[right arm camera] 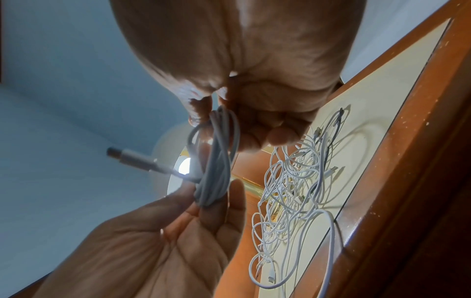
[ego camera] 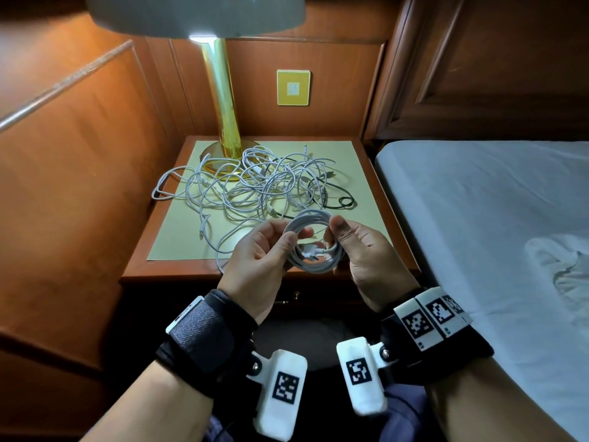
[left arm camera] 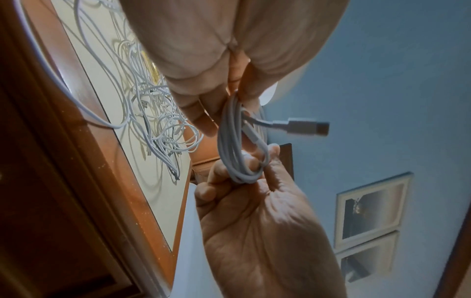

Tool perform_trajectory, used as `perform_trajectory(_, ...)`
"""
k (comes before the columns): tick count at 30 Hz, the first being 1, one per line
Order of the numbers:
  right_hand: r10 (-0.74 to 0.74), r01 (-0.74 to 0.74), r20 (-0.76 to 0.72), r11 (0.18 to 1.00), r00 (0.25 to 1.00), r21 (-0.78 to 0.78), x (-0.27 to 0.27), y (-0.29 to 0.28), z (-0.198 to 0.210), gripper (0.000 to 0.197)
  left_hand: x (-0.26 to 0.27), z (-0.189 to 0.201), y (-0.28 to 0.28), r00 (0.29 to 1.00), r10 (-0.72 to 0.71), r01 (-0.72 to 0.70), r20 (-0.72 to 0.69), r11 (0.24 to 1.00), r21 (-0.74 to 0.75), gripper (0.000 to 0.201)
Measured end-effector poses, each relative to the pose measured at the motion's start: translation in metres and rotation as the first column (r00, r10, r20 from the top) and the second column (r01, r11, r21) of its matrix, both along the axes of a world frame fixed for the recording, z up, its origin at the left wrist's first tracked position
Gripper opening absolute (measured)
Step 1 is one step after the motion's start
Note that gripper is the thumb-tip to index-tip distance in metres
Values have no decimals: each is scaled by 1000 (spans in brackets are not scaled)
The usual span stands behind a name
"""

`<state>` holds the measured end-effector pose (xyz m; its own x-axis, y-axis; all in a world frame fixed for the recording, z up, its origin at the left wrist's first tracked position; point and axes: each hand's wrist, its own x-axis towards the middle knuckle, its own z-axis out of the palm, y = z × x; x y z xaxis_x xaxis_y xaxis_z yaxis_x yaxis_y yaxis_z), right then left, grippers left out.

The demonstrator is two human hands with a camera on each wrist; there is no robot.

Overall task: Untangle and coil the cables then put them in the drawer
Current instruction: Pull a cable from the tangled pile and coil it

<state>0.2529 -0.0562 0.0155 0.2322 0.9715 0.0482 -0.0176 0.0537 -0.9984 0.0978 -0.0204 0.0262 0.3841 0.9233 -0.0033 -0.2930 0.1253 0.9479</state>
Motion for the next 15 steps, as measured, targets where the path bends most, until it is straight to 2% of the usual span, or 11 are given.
perform_trajectory(2, -11, 11, -21, 1000, 1000, -19, -1, 0, 0, 40, -1, -2, 0, 999, -15, 16, -45, 1000, 15, 13)
perform_trajectory(3, -16, 16, -17, 999, 1000, -38, -2, -1, -1, 40, -1, -6, 2, 989, 20, -8, -144, 996, 88, 11)
perform_trajectory(5, -14, 13, -20, 997, 1000, -79, -4, -1, -3, 41, -3, -17, 8, 902, 144, -9, -408, 949, 315, 7)
perform_trajectory(6, -4, 1, -30, 995, 1000, -99, -5, 0, -3, 42, -4, -20, 9, 852, 186, 11, -490, 928, 372, 6)
perform_trajectory(7, 10, -14, -35, 994, 999, -113, -6, 0, -3, 44, -4, -22, 9, 831, 207, 13, -517, 921, 389, 6)
perform_trajectory(10, 44, -50, -39, 986, 998, -160, -3, 3, 0, 51, -3, -20, 5, 865, 181, -15, -468, 941, 338, 9)
perform_trajectory(15, 32, -53, -129, 986, 991, -161, -2, 3, 6, 46, 4, -16, 1, 969, 107, -76, -222, 987, 144, 7)
